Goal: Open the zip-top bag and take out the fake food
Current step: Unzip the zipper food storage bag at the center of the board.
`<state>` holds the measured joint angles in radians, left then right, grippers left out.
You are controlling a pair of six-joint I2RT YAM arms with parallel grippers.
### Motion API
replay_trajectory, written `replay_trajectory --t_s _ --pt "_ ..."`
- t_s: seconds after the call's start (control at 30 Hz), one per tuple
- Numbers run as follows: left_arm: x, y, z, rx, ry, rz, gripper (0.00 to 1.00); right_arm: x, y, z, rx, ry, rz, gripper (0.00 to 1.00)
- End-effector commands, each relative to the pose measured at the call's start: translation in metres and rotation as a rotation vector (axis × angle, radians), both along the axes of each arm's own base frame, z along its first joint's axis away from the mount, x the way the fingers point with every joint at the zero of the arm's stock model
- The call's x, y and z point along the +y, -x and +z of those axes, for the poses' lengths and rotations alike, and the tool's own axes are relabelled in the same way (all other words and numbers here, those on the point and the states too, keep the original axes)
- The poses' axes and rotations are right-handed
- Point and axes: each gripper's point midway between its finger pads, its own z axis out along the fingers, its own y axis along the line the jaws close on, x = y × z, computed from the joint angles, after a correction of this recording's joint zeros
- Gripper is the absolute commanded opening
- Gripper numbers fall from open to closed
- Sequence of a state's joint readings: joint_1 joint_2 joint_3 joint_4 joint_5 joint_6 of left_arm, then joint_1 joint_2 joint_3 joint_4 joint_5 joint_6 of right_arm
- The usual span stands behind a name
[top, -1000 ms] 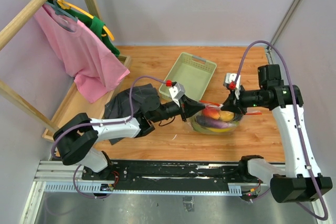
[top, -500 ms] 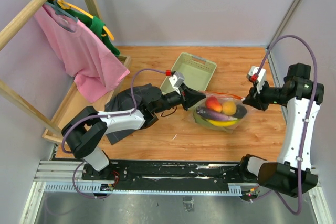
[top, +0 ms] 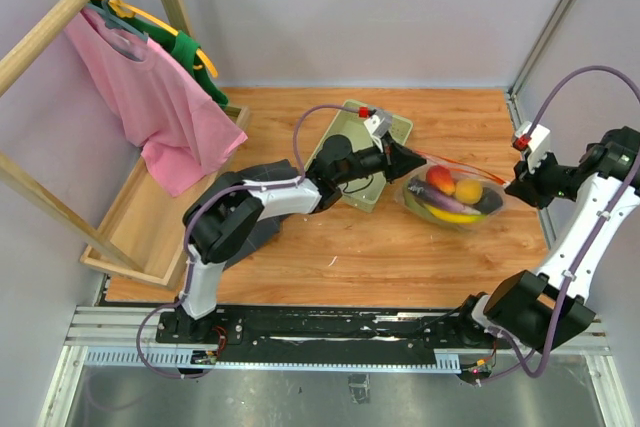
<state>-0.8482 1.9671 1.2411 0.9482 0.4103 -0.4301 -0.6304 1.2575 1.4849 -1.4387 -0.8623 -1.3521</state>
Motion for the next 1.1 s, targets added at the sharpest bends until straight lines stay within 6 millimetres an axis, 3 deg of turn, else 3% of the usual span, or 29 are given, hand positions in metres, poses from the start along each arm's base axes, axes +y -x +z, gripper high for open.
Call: replay_trajectory --t_s 0.0,0.2,0.4,0.57,0.77,0.8,0.97,1.07 --pt "-0.015 -0.027 0.000 0.006 0.012 -0.002 0.00 -0.035 0.002 -0.009 0.004 0.107 -0.052 0.01" --pt "-0.039 -0.045 -0.016 0.010 -0.001 -0.025 0.00 -0.064 0.002 -0.022 0.014 0.205 -0.117 0.01" --pt "-0.051 -0.052 -0.027 -0.001 0.004 -0.046 0.00 -0.084 0.006 -0.032 0.024 0.304 -0.153 0.01" --pt "-0.053 -0.054 -0.029 -0.021 0.012 -0.047 0.00 -0.095 0.010 -0.035 0.037 0.292 -0.169 0.01" --pt "-0.057 -0.052 -0.025 -0.049 0.025 -0.079 0.00 -0.094 0.013 -0.034 0.059 0.224 -0.123 0.01" --pt "-0.057 -0.050 -0.024 -0.059 0.030 -0.088 0.00 -0.087 0.014 -0.030 0.051 0.205 -0.100 0.07" --pt "-0.060 -0.038 -0.023 -0.099 0.028 -0.132 0.00 -0.043 0.006 0.011 -0.062 0.029 -0.005 0.61" --pt "-0.064 -0.034 -0.025 -0.107 0.025 -0.146 0.00 -0.016 -0.008 0.027 -0.084 -0.019 0.051 0.80"
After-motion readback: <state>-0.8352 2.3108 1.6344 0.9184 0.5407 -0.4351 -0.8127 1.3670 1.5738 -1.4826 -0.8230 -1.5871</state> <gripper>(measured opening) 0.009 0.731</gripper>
